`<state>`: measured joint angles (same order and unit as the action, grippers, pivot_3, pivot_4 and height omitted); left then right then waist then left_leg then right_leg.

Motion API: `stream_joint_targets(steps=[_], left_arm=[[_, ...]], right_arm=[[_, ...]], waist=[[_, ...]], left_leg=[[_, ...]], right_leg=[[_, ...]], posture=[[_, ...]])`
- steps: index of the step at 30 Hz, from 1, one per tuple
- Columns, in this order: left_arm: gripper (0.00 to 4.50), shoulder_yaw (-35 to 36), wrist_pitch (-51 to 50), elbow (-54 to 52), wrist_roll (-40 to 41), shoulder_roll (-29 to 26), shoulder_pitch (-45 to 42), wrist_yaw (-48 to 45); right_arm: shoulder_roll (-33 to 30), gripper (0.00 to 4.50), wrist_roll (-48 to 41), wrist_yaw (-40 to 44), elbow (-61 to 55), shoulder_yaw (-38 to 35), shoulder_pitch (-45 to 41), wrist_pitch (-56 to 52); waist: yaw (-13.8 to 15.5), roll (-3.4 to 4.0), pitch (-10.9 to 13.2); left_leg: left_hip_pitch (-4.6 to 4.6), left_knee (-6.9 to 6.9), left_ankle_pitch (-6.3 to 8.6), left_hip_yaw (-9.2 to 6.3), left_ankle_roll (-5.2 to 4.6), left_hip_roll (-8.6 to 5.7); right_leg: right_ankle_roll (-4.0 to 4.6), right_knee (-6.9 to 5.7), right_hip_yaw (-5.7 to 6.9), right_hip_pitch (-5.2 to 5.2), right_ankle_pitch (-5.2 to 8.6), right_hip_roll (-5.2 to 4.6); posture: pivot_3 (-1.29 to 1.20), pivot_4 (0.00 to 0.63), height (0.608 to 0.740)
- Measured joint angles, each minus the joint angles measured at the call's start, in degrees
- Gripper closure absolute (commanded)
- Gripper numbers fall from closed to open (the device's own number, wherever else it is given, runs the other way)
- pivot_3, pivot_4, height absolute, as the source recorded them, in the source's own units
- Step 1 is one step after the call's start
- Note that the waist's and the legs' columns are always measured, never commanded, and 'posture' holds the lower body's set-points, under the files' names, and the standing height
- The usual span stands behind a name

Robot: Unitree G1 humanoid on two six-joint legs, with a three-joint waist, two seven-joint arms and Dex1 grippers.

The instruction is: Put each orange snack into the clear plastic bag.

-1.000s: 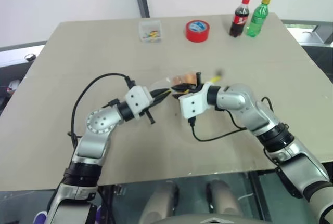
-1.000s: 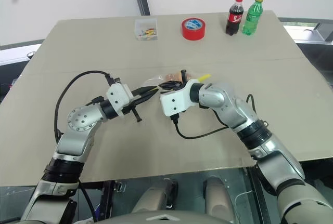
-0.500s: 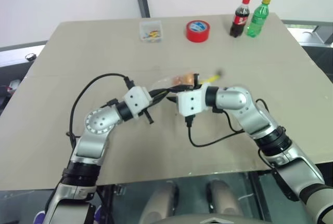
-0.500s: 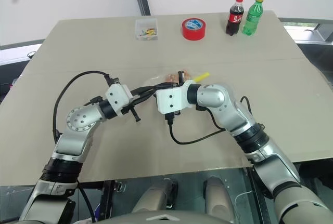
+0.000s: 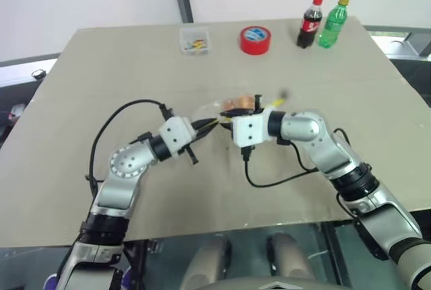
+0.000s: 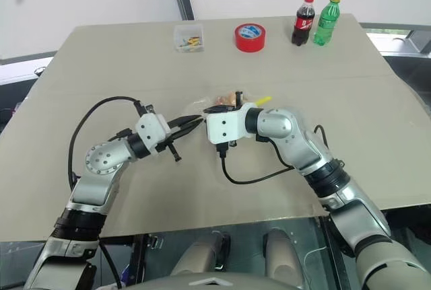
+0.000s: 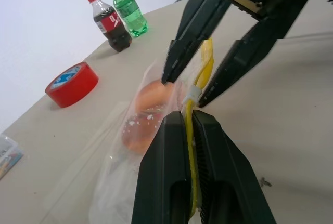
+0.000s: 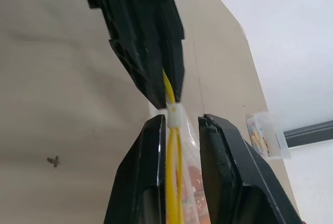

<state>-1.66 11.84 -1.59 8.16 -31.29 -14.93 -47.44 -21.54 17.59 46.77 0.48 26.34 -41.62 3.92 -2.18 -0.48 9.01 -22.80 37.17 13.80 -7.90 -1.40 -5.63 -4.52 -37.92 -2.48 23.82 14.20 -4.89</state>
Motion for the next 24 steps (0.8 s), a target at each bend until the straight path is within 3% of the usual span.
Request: stream_joint_targets(steps=[24], left_arm=[[4.50, 0.04, 1.11, 0.03, 0.02, -0.67, 0.00, -0.14]], right_arm=[[0.71, 3.47, -0.22, 1.31, -0.43, 0.09, -0.12, 0.40]], waist=[[0.01, 0.00, 0.00]], left_leg=[[0.00, 0.00, 0.00, 0.00, 0.00, 0.00]], right_leg=[[0.00, 0.00, 0.00, 0.00, 0.00, 0.00]], posture=[[0.00, 0.150, 0.740]])
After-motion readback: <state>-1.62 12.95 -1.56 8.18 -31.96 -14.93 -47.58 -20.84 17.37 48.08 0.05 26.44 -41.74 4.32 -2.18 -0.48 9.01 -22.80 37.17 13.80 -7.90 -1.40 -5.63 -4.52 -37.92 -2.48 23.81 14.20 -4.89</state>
